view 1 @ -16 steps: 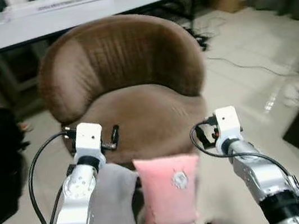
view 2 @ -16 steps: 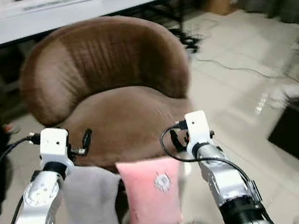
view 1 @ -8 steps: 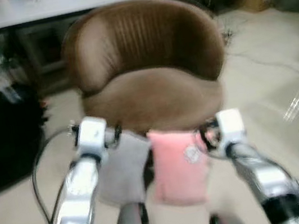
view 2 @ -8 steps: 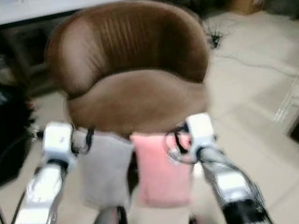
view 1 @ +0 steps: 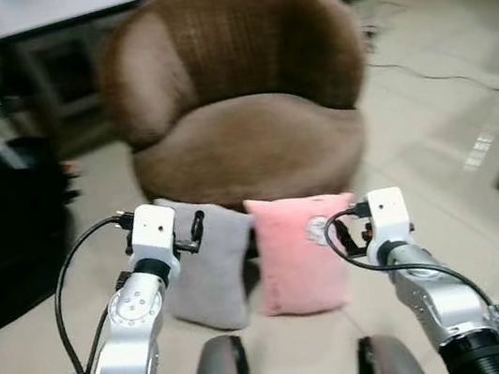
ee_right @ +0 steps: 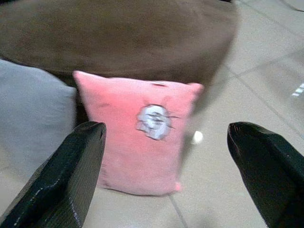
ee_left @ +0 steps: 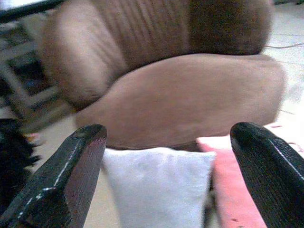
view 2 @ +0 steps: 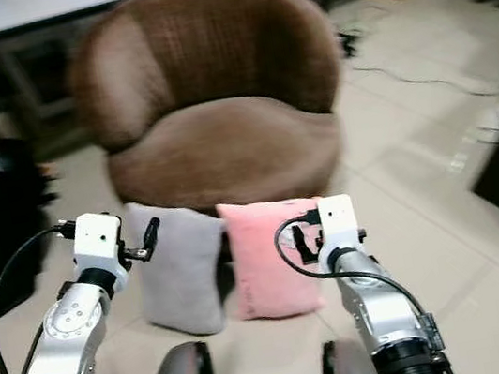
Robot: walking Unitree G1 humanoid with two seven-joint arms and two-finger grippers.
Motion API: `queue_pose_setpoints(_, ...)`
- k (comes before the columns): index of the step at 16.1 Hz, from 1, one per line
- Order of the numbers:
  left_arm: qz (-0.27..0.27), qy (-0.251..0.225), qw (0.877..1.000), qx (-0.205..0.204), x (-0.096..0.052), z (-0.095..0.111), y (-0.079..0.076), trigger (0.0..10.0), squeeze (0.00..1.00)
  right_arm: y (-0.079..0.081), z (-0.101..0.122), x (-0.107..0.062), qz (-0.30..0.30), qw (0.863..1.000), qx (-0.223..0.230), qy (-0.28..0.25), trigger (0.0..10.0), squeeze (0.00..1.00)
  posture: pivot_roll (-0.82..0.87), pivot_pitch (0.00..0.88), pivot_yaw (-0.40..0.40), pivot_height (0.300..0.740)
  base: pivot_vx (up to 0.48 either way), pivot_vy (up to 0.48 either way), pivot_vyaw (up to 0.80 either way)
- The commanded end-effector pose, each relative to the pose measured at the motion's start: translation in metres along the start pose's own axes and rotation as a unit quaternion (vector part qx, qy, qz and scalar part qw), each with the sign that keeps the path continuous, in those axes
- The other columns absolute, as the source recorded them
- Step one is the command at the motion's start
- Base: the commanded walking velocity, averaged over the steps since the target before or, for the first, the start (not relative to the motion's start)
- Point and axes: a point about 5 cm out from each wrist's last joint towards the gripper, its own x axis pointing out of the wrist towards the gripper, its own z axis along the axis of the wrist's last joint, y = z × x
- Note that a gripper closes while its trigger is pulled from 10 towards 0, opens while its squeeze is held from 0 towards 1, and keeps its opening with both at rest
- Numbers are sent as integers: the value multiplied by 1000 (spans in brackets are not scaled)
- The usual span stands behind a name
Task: Move the pillow to the sofa from floor
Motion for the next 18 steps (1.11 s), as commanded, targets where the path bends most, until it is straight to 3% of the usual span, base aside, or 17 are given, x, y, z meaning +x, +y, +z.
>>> queue_pose_setpoints(1,-10,0,1000,6,1,0,-4,10000,0,-1,3,0,0,1000,-5,0,10000,0,-26,0,9,620,319,0,0)
queue_pose_setpoints(4,-18,3,1000,7,3,-2,-6,10000,0,-1,5,1,2,1000,-10,0,10000,0,-21,0,-7,620,358,0,0)
queue_pose_setpoints(7,-21,7,1000,5,5,-4,-8,10000,0,-3,0,0,-5,1000,18,6,10000,0,-24,0,-11,620,385,0,0)
queue_pose_setpoints(10,-26,10,1000,5,4,-6,-10,10000,0,-3,-1,-2,-3,1000,14,6,10000,0,-30,0,-5,620,389,0,-654)
queue_pose_setpoints(18,-34,15,999,10,6,-9,-12,10000,0,-3,-3,-1,-1,1000,-4,15,10000,0,-37,0,7,620,387,0,0)
